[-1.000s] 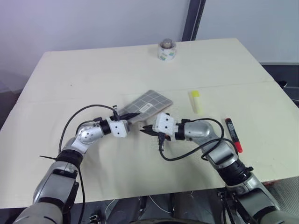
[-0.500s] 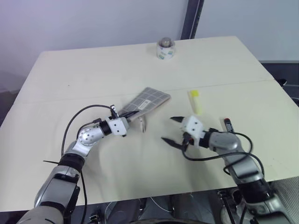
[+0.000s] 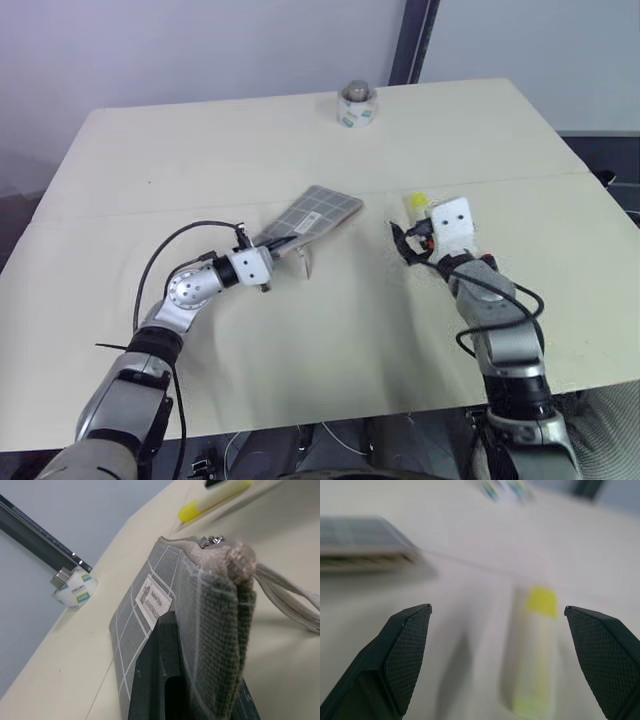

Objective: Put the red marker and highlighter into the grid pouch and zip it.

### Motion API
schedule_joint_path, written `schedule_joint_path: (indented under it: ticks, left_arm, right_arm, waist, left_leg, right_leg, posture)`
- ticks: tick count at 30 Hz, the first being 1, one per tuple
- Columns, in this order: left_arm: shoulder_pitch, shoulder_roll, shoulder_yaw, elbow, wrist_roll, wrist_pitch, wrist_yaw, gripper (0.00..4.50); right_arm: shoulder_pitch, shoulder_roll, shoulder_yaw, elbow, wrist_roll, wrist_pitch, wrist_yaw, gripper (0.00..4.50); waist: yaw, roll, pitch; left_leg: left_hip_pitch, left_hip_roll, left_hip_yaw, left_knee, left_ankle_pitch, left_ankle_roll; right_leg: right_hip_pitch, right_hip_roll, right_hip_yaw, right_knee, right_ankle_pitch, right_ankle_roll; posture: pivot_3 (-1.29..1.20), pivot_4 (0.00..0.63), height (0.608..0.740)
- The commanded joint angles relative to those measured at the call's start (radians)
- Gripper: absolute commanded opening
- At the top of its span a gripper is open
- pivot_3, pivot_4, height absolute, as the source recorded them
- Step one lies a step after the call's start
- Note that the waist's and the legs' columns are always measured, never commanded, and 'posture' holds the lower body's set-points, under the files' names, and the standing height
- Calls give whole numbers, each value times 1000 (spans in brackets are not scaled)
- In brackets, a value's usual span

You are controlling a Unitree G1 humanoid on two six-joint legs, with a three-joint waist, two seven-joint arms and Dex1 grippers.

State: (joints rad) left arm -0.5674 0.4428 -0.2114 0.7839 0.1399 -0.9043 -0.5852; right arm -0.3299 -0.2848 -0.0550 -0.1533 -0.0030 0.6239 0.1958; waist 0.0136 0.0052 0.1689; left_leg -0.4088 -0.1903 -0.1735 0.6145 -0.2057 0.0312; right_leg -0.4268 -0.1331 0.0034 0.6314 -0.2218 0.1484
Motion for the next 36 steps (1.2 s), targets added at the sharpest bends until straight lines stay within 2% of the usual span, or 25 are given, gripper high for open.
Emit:
schedule_joint_path:
  ticks: [1,4,5,7,10,12,13,17,20,23,26,36]
  left_arm:
    - [-22,5,13,3,-5,-20,7,0]
    - [-16,14,19,6,-3,-25,13,0]
    - [-12,16,21,4,-4,-25,16,0]
    - [-3,18,25,1,-7,-26,20,0]
    - [5,16,26,-4,-18,-27,17,0]
    - [9,11,32,-8,-44,-22,4,0]
    - [9,8,36,-11,-65,-17,-10,0]
    - [15,-12,71,-51,-252,51,-151,0]
    - [20,-25,100,-85,-382,171,-278,0]
    - [22,-36,130,-113,-449,242,-349,0]
    - [19,-42,149,-131,-464,268,-378,0]
    - [55,-40,176,-189,-444,284,-424,0]
  right_arm:
    - [-25,-19,-16,33,11,89,7,4419]
    - [-36,-13,-55,62,52,174,11,4419]
    - [-35,0,-73,55,80,208,18,4192]
    - [-30,19,-80,32,116,243,32,3554]
    - [-48,70,-113,-20,189,268,38,1943]
    - [-54,66,-106,-56,207,243,63,941]
    - [-46,37,-76,-78,198,193,99,812]
    - [19,-107,61,-225,200,-21,330,814]
    - [58,-165,65,-270,252,-71,426,814]
    - [91,-235,70,-278,261,-103,500,814]
    - [95,-266,86,-268,246,-115,506,814]
    - [68,-264,98,-237,226,-120,480,814]
  waist:
    - [-1,0,0]
    - [-2,0,0]
    - [-2,0,0]
    - [-1,0,0]
    - [-2,0,0]
    - [-5,0,0]
    - [-7,0,0]
    - [-7,0,0]
    - [-10,-1,0]
    - [-8,-1,0]
    - [-5,-1,0]
    - [-2,-1,0]
  left_leg:
    - [0,0,0,0,0,0]
    - [0,0,0,-1,0,0]
    - [0,0,0,-1,0,0]
    - [0,0,0,-1,0,1]
    - [0,0,0,0,0,1]
    - [0,0,0,0,0,1]
    - [0,0,0,0,0,1]
    - [-1,0,0,0,0,1]
    - [-1,0,0,0,-1,2]
    - [-1,0,0,1,-1,2]
    - [-1,0,0,2,-1,2]
    - [-1,0,0,2,-1,2]
  right_leg:
    - [0,0,0,0,0,0]
    - [0,0,0,0,0,0]
    - [0,0,0,0,0,0]
    - [0,0,0,0,0,0]
    - [1,0,0,0,0,0]
    - [1,0,0,0,0,0]
    - [0,0,0,0,0,0]
    - [-1,0,0,0,0,0]
    - [0,-1,-1,-1,0,1]
    - [0,-1,-1,-1,0,1]
    - [1,-1,-1,-1,0,1]
    - [1,0,0,-1,0,1]
  posture:
    - [0,150,740]
    - [0,150,740]
    - [0,150,740]
    - [0,150,740]
    - [0,150,740]
    - [0,150,740]
    - [0,150,740]
    - [0,150,740]
    - [0,150,740]
    - [0,150,740]
    - [0,150,740]
    - [0,150,740]
